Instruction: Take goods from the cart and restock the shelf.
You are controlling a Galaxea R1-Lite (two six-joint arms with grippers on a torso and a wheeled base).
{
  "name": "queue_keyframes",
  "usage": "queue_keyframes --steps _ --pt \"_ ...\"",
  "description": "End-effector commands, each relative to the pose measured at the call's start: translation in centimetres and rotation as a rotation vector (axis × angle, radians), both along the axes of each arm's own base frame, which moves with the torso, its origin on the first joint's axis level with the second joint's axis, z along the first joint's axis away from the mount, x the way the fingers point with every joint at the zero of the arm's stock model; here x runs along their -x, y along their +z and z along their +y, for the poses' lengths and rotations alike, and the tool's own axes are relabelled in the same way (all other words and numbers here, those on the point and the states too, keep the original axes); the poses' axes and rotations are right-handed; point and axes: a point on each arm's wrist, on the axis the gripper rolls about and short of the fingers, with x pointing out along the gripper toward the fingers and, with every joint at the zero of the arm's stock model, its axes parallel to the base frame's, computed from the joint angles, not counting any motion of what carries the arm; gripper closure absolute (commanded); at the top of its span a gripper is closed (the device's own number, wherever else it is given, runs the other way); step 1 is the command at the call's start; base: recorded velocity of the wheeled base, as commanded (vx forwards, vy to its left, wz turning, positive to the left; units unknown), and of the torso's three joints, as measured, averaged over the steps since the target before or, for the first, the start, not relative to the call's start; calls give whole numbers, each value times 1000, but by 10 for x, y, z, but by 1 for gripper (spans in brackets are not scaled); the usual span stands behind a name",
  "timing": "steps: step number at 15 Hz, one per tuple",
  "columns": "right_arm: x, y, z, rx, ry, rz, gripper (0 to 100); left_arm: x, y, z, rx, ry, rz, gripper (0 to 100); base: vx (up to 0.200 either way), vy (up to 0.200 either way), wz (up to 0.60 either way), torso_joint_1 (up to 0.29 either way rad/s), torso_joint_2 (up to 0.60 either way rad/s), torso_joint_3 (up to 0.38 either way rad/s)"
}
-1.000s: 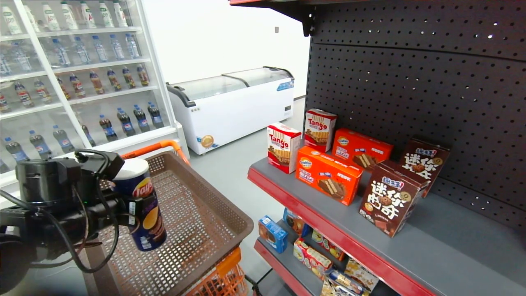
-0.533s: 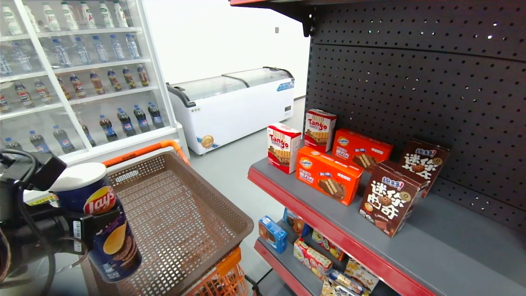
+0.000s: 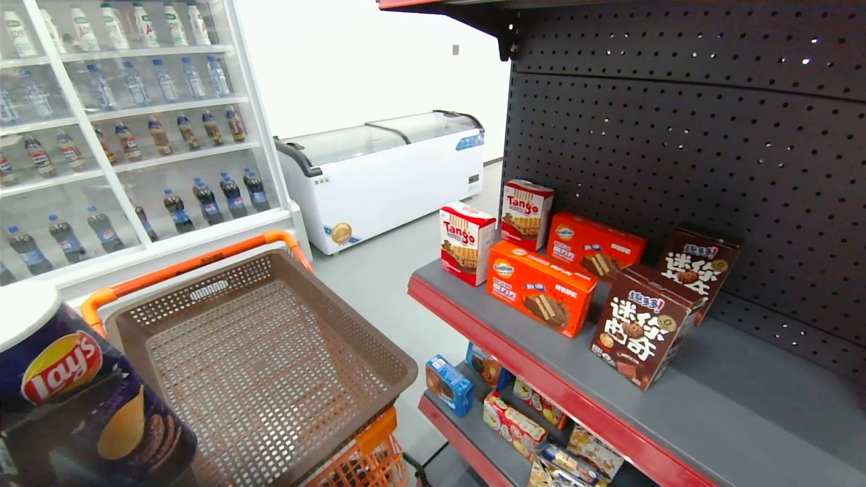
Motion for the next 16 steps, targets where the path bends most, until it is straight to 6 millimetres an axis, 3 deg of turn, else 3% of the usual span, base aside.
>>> queue_keyframes --steps 1,4,11,16 --pt "0 0 0 0 0 2 0 29 1 0 6 -1 -115 100 0 0 0 0 0 0" --pt "0 0 0 0 0 1 0 55 2 0 -5 -15 -214 100 0 0 0 0 0 0" --pt "0 0 0 0 0 -1 0 99 -24 0 -7 0 -283 100 0 0 0 0 0 0" --pt "0 0 0 0 0 -1 0 113 -35 0 -8 0 -275 100 0 0 -600 0 1 4"
